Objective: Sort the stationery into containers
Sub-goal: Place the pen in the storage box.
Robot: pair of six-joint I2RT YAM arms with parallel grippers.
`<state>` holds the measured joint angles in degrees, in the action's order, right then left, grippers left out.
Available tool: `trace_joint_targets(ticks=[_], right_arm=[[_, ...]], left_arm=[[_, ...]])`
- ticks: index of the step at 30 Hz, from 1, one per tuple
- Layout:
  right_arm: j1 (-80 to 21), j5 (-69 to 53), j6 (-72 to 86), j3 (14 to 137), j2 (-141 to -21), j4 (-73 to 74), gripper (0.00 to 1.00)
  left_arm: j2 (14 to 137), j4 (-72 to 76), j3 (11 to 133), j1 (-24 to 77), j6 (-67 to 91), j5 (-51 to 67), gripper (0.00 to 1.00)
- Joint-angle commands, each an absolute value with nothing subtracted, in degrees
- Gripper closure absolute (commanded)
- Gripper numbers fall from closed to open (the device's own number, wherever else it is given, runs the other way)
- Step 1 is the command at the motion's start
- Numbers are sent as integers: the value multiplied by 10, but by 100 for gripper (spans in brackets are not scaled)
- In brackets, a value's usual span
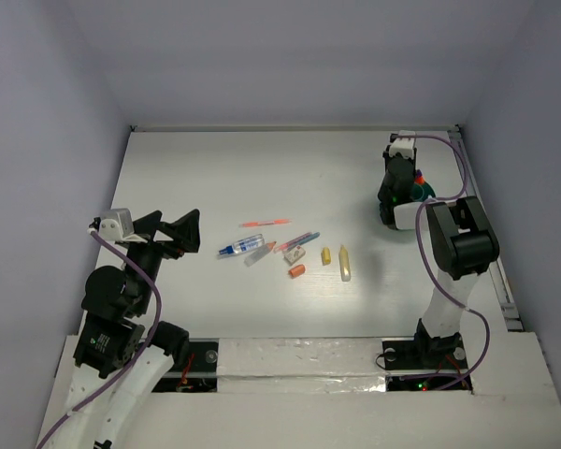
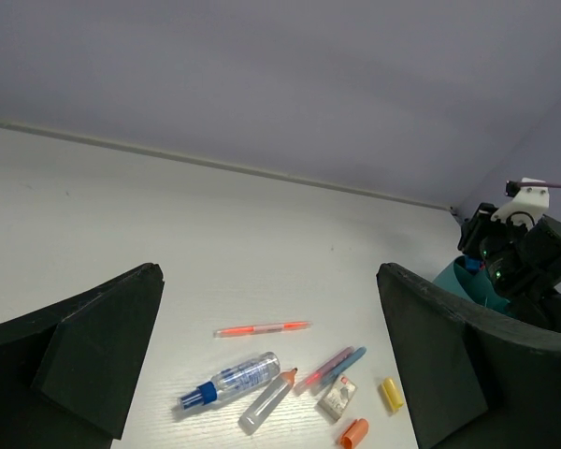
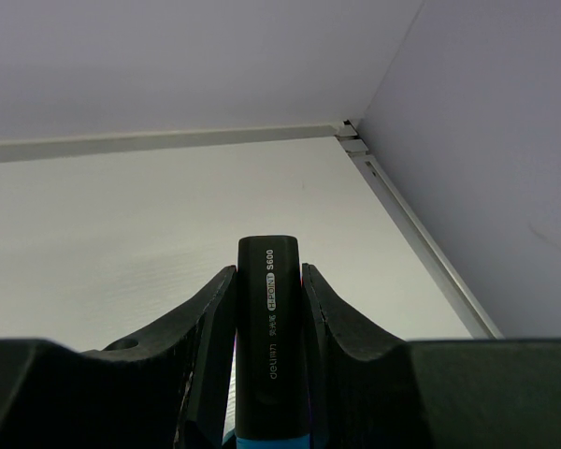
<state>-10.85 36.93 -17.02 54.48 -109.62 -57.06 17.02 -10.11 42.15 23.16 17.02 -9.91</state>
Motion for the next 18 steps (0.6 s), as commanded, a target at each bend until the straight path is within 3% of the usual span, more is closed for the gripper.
trace_joint_targets(ticks=[1,13,18], right_arm=[[-109,388,-174,541,-1090,-611,67],[-109,399,-135,519,-1057,-599,47],[-109,391,-102,510,-1013,-574,46]], left_arm=[[163,-80,431,234,163,-101,1],[159,-81,431,239,164,-101,1],[158,-80,430,239,164,-101,1]])
